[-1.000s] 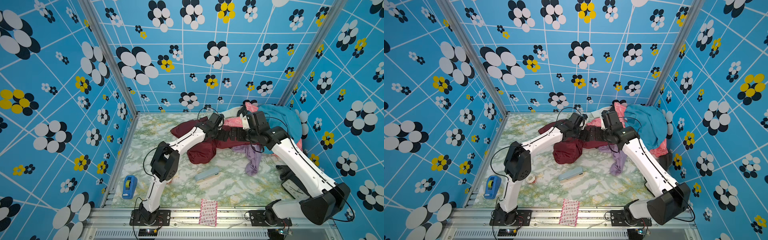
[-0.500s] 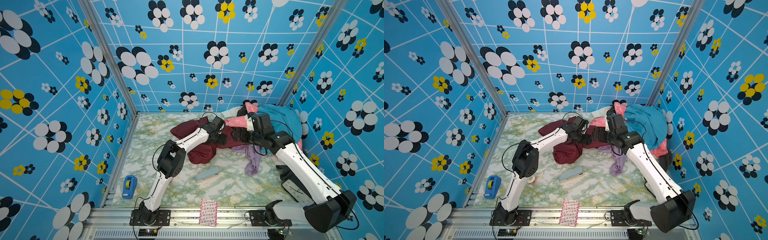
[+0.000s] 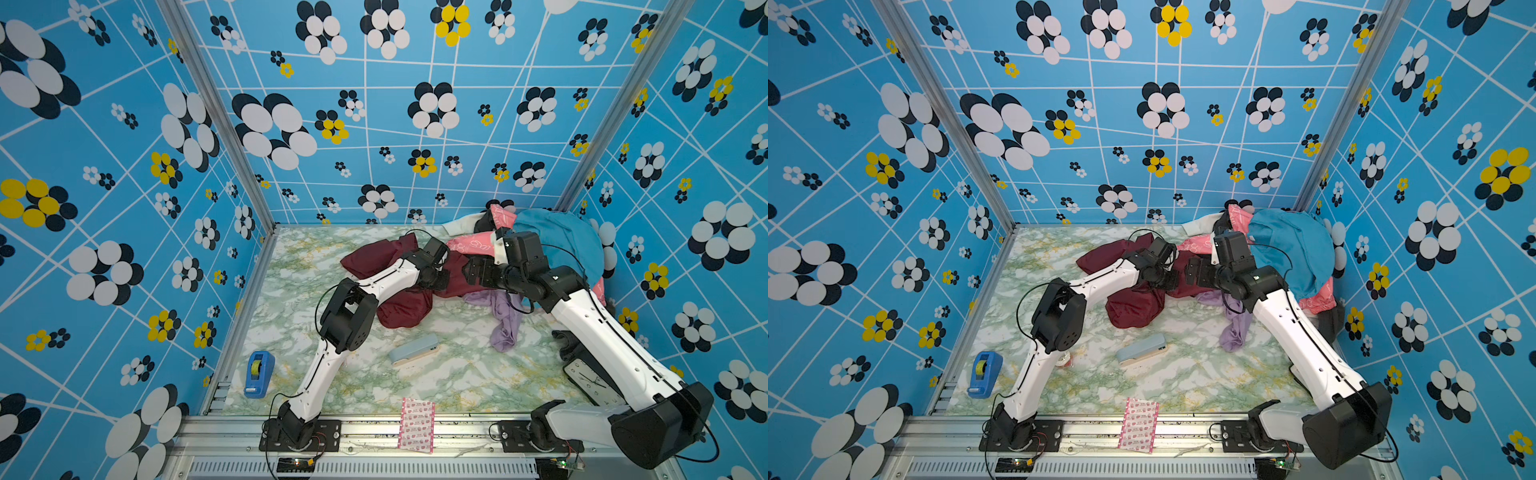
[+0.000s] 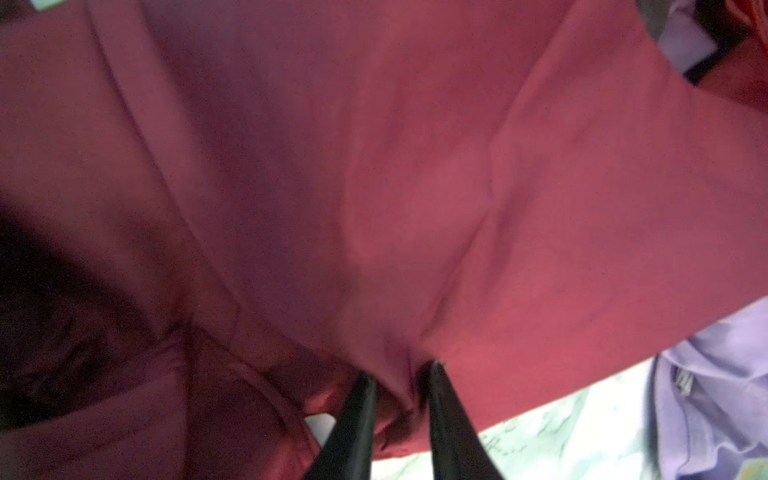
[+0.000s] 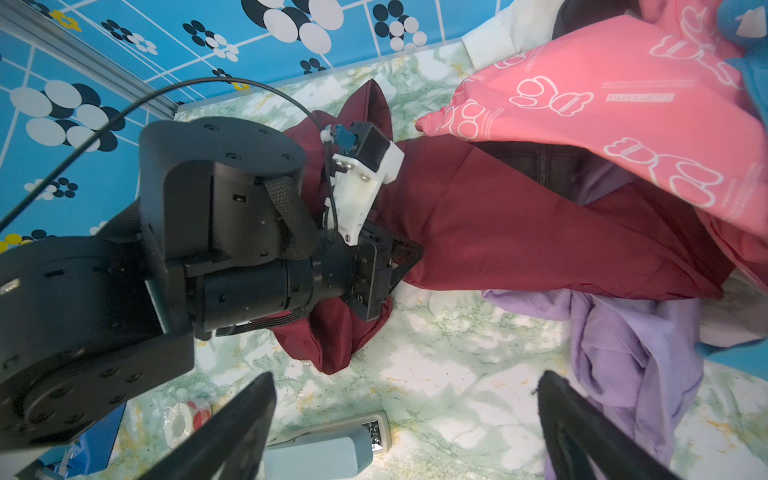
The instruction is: Pick out a specific cloth from the pile
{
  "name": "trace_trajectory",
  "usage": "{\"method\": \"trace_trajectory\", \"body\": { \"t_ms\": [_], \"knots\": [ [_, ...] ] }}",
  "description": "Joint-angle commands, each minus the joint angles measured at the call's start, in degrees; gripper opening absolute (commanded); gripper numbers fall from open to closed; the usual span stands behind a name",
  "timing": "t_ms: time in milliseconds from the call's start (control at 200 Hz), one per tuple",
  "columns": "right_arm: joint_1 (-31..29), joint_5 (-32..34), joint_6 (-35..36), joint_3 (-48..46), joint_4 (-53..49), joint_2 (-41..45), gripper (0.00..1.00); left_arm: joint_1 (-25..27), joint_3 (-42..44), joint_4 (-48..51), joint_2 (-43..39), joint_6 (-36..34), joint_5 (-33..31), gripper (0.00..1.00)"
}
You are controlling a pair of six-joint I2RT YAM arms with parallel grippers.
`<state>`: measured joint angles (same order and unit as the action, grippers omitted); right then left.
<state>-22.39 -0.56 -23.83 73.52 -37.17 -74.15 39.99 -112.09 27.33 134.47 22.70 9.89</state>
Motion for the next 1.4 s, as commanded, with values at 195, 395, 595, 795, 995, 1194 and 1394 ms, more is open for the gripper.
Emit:
{"method": "trace_trajectory", "body": {
  "t_ms": [195,395,595,795,995,1194,1394],
  "knots": [
    [0.51,0.56,-1.24,-1.4,1.36,1.9,0.99,-1.18,3.05,-3.38,-0.77,1.7,1.56,0.0],
    [0.51,0.37,-1.64,-1.71,2.01,1.82,0.99,-2.31,8.95,-6.8,-5.48,2.37,-0.78,0.0],
    [0.54,-0.15,-1.93,-1.83,2.41,1.55,0.99,-5.95,17.43,-9.49,-13.14,2.06,-3.56,0.0],
    [0.52,-0.87,-2.44,-2.2,3.21,1.13,0.99,-10.63,23.99,-9.37,-19.29,0.81,-6.04,0.0],
    [0.52,-1.86,-3.15,-3.24,4.46,0.85,0.99,-16.17,28.99,-7.49,-23.96,-1.54,-8.35,0.0],
    [0.52,-2.72,-3.64,-3.86,5.17,0.43,0.99,-22.31,32.16,-5.15,-26.99,-2.83,-11.14,0.0],
    [0.51,-3.31,-4.11,-4.06,5.53,0.13,0.99,-29.66,33.18,-4.09,-27.34,-1.94,-14.16,0.0]
  ]
}}
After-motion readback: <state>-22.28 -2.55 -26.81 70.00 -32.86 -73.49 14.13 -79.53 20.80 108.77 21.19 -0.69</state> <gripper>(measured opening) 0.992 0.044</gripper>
